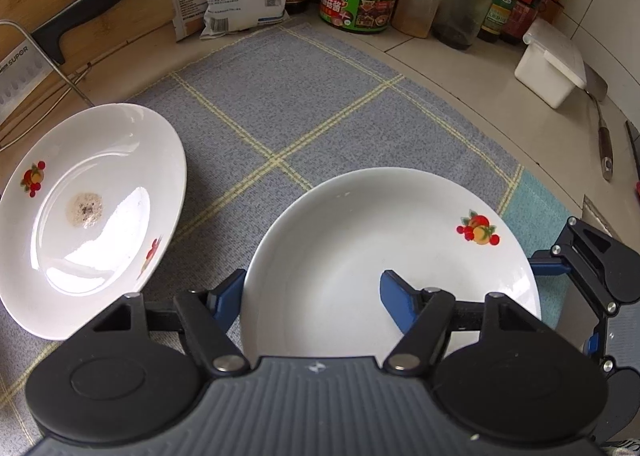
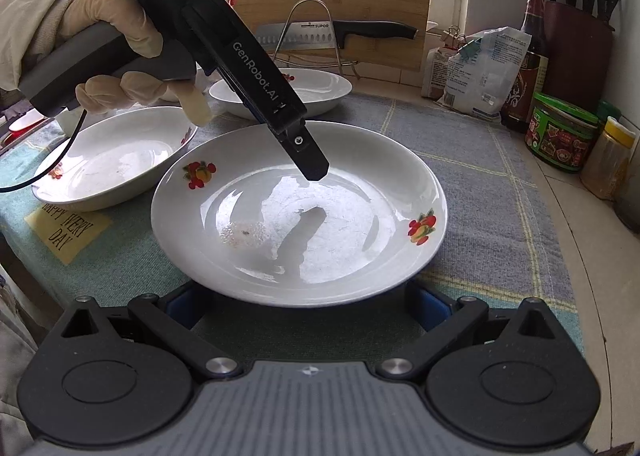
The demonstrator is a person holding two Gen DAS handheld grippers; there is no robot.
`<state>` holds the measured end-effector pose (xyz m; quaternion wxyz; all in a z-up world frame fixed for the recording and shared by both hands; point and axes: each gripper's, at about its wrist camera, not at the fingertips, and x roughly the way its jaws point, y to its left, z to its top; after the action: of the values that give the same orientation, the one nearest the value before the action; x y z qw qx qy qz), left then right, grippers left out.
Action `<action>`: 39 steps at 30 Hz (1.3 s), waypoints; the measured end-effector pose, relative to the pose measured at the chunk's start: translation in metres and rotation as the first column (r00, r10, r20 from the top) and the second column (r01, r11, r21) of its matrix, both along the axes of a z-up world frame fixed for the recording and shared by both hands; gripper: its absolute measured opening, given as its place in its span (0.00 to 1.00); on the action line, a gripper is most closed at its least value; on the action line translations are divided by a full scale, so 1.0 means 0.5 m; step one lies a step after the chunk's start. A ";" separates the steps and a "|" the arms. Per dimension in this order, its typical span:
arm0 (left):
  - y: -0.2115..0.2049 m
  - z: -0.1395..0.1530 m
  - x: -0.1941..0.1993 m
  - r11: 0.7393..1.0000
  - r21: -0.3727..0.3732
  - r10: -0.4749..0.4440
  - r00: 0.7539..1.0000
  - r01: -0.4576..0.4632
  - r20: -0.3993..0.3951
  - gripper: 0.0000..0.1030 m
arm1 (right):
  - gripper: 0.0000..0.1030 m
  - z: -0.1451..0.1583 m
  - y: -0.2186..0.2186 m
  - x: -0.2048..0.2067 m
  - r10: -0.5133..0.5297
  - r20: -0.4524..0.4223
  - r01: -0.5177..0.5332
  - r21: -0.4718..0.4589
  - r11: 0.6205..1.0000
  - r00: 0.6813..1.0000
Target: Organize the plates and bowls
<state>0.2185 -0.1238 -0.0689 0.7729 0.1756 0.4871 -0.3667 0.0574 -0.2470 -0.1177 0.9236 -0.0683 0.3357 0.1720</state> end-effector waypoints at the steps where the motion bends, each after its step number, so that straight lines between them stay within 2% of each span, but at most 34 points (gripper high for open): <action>1: -0.001 -0.001 0.001 1.000 0.004 -0.005 1.000 0.005 -0.001 0.69 | 1.00 0.000 -0.001 0.001 0.006 0.000 -0.006 0.000 1.000 1.000; 7: -0.013 -0.005 0.005 0.998 0.031 -0.049 0.999 0.049 -0.006 0.69 | 1.00 0.001 0.000 0.010 0.030 -0.003 -0.030 -0.008 1.000 1.000; 23: -0.022 -0.009 0.015 0.994 0.046 -0.100 0.995 0.101 -0.025 0.69 | 1.00 0.003 0.004 0.024 0.059 -0.017 -0.059 -0.032 0.998 0.998; 39: -0.017 -0.009 0.029 0.988 0.020 -0.154 0.986 0.156 -0.063 0.69 | 1.00 -0.002 -0.002 0.027 0.075 -0.008 -0.075 -0.018 0.997 0.997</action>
<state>0.2330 -0.1325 -0.0735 0.7246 0.2112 0.4997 -0.4250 0.0710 -0.2478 -0.1186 0.9145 -0.0886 0.3380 0.2038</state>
